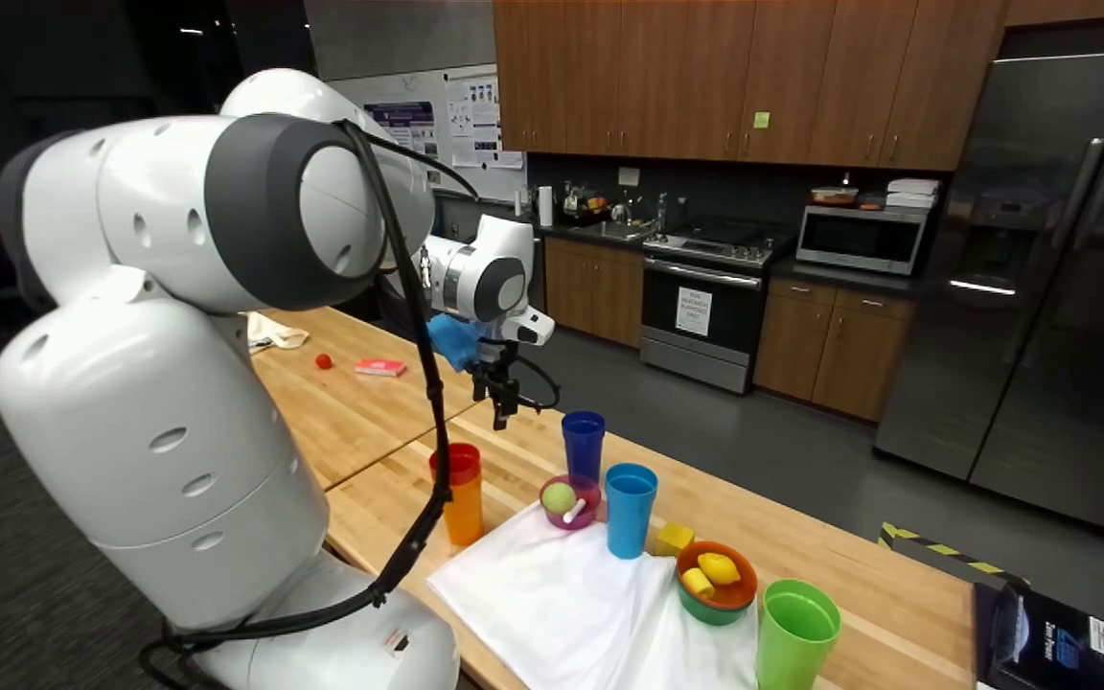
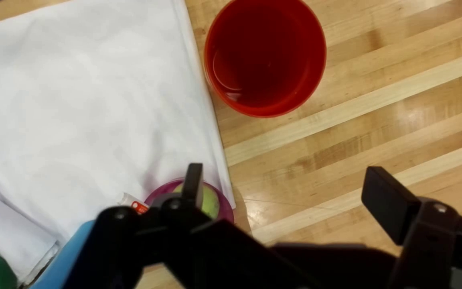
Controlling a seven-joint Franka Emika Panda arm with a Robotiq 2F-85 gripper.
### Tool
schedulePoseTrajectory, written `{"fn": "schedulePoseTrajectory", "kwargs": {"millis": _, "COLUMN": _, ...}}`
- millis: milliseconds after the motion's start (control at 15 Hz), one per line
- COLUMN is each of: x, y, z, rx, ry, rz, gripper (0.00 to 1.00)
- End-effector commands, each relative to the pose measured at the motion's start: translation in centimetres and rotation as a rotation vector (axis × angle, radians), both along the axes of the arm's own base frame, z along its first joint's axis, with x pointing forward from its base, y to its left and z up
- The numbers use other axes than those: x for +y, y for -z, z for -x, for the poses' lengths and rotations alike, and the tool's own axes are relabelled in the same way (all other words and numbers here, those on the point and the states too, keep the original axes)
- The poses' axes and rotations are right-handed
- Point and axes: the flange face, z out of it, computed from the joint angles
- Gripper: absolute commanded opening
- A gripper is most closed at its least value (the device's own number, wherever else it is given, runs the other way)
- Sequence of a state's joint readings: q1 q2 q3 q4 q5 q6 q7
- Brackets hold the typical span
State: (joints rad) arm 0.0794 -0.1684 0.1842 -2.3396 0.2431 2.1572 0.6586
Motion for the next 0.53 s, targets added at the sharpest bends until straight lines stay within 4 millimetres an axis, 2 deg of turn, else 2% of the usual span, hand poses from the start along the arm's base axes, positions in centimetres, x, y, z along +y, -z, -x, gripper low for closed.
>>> {"fn": "schedulePoseTrajectory", "kwargs": {"millis": 0, "x": 0.0, "y": 0.0, "z": 0.0, "rx": 0.001, "ry": 0.0, "rz": 0.0, "gripper": 1.0}}
{"fn": "schedulePoseTrajectory", "kwargs": {"millis": 400, "x": 0.0, "y": 0.0, "z": 0.0, "rx": 0.001, "ry": 0.0, "rz": 0.0, "gripper": 1.0}}
{"fn": "schedulePoseTrajectory", "kwargs": {"millis": 467, "x": 1.0, "y": 0.0, "z": 0.2, "rx": 0.002, "ry": -0.041, "rz": 0.013, "gripper": 1.0}}
